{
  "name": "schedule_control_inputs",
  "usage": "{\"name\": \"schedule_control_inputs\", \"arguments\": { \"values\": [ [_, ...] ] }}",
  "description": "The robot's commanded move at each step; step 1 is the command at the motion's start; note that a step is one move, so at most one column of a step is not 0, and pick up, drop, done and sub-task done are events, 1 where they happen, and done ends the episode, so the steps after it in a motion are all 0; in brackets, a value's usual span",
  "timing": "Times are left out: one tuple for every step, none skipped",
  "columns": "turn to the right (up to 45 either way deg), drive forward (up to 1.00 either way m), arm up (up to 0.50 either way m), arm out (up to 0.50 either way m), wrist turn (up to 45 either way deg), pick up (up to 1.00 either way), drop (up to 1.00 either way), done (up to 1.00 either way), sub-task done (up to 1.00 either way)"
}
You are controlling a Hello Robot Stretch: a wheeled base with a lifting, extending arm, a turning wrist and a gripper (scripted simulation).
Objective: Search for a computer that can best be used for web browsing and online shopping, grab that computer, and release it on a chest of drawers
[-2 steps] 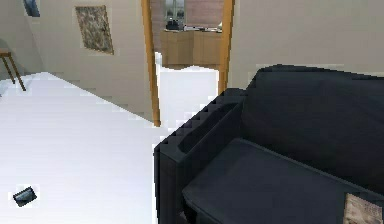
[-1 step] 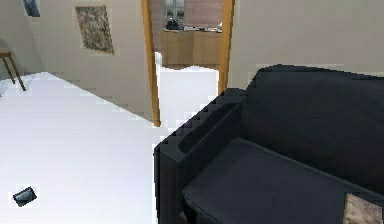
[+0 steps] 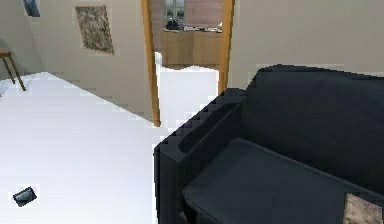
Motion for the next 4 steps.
{"name": "schedule_control_inputs", "arguments": {
  "values": [
    [0.0, 0.0, 0.0, 0.0, -33.0, 0.0, 0.0, 0.0, 0.0],
    [0.0, 0.0, 0.0, -0.48, 0.0, 0.0, 0.0, 0.0, 0.0],
    [45.0, 0.0, 0.0, 0.0, 0.0, 0.0, 0.0, 0.0, 0.0],
    [45.0, 0.0, 0.0, 0.0, 0.0, 0.0, 0.0, 0.0, 0.0]
  ]
}}
